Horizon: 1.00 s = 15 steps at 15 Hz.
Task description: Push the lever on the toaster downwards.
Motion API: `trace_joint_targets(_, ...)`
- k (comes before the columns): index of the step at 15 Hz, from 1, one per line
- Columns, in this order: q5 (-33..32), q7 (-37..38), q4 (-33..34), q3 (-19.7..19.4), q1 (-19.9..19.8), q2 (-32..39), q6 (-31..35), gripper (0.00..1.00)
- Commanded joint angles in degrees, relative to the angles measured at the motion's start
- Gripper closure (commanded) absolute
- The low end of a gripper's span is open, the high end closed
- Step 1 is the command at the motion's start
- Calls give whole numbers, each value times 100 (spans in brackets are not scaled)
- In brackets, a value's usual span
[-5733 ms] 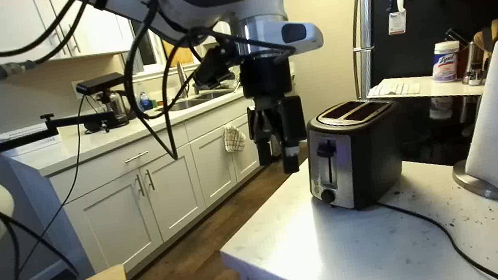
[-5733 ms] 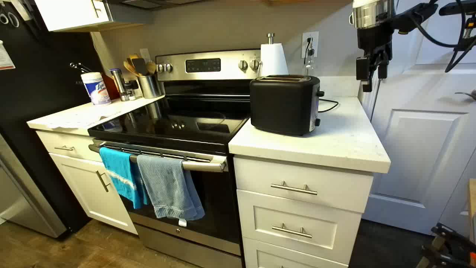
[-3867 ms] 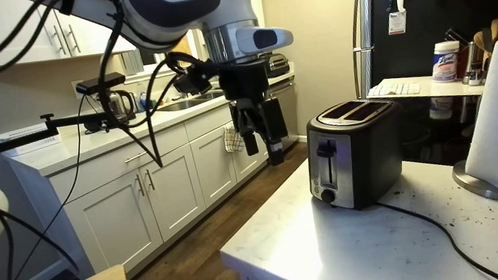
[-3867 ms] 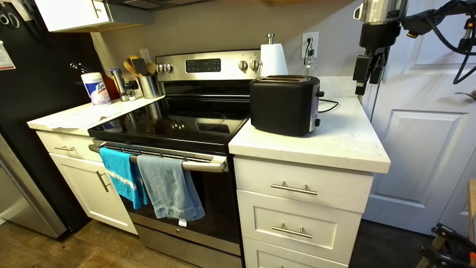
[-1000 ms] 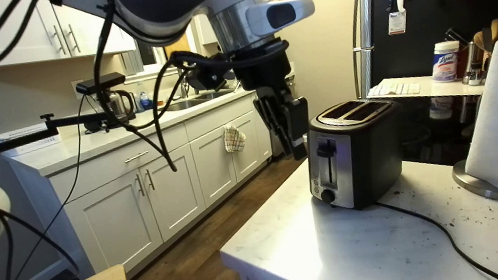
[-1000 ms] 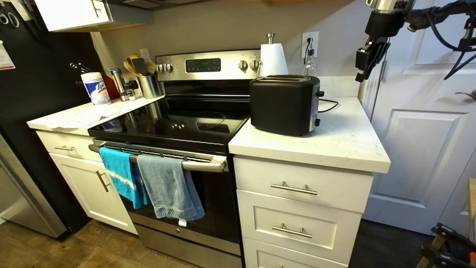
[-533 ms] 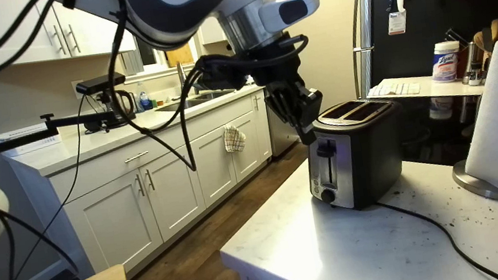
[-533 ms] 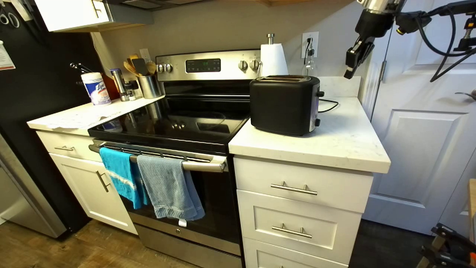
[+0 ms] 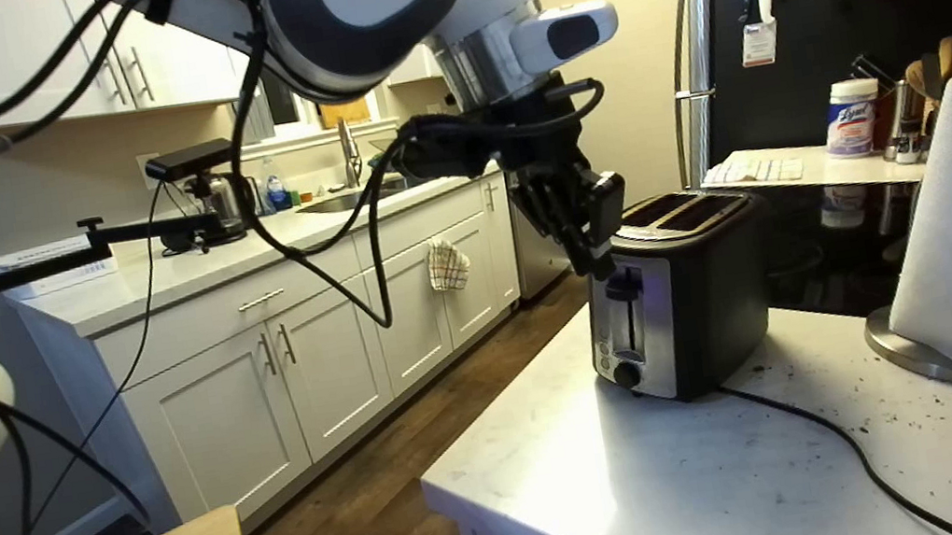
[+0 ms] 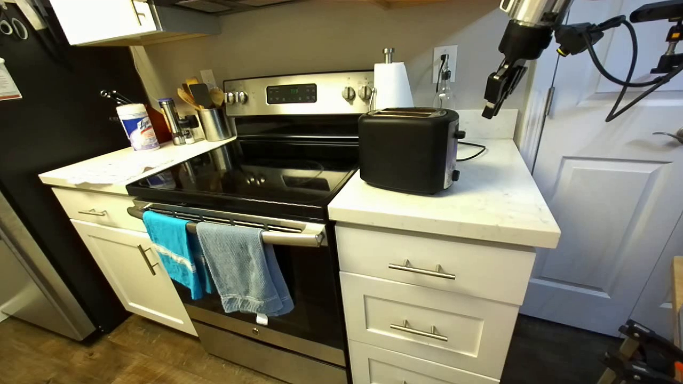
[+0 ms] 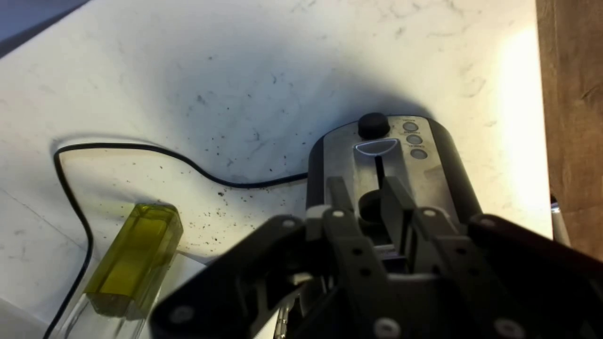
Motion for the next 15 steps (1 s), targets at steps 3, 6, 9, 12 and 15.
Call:
trace_joint_targets(3, 82, -116, 6, 54, -57, 5, 17, 49)
trace_joint_targets(6, 81, -203, 25, 33, -47, 57, 103, 36)
trace_joint_targets(9, 90, -327, 48, -1, -30, 112, 134, 72)
trace_joint_targets(12, 123, -486, 79, -37, -12, 188, 164, 86)
trace_joint_targets(15, 123, -671, 102, -62, 5, 286, 365, 99)
